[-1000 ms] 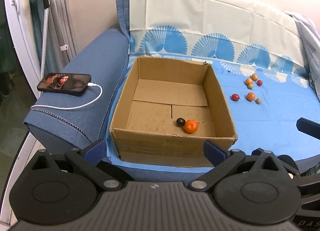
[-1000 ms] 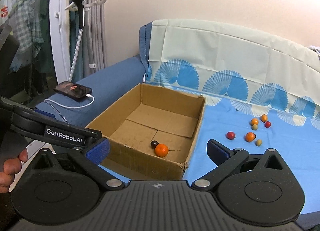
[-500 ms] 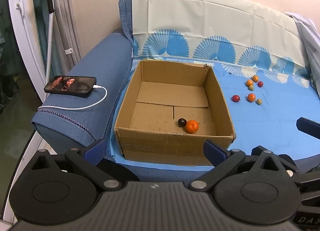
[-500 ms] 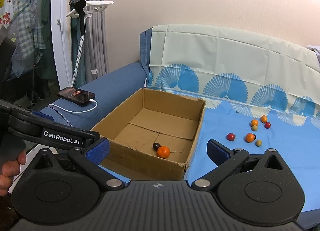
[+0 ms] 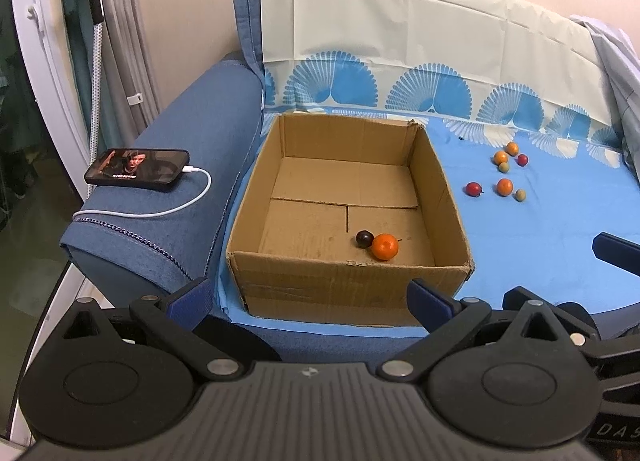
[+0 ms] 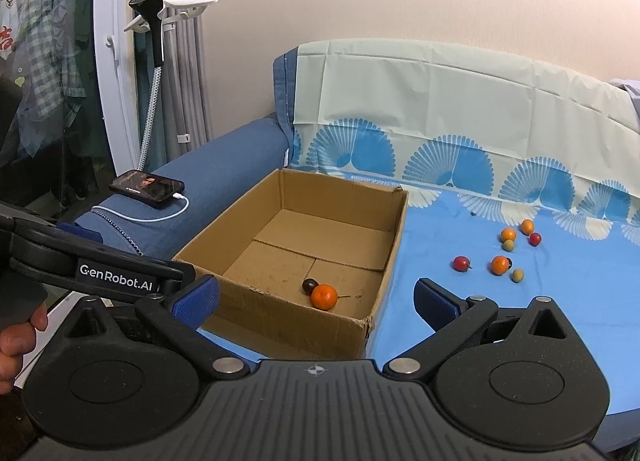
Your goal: Organize fruits
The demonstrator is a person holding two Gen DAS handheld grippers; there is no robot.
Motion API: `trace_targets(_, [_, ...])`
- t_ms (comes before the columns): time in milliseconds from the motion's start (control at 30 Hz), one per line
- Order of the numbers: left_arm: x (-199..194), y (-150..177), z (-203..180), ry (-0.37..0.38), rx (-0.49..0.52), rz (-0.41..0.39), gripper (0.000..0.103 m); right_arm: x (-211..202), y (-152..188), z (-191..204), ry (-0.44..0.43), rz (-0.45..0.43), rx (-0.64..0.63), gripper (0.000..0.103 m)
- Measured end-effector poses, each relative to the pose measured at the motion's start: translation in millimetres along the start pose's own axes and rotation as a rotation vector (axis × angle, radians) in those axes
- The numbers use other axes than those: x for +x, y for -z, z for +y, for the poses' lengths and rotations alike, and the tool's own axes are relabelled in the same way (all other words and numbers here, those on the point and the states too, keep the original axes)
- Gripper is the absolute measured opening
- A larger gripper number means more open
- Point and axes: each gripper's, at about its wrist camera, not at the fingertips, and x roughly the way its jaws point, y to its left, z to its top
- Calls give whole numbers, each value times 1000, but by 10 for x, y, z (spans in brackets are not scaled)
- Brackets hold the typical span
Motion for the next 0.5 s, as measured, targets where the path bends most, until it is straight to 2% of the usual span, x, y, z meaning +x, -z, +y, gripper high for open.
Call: trace_targets(500, [211,-75,-65,-1,18,45,103,150,17,-79,2,31,21,102])
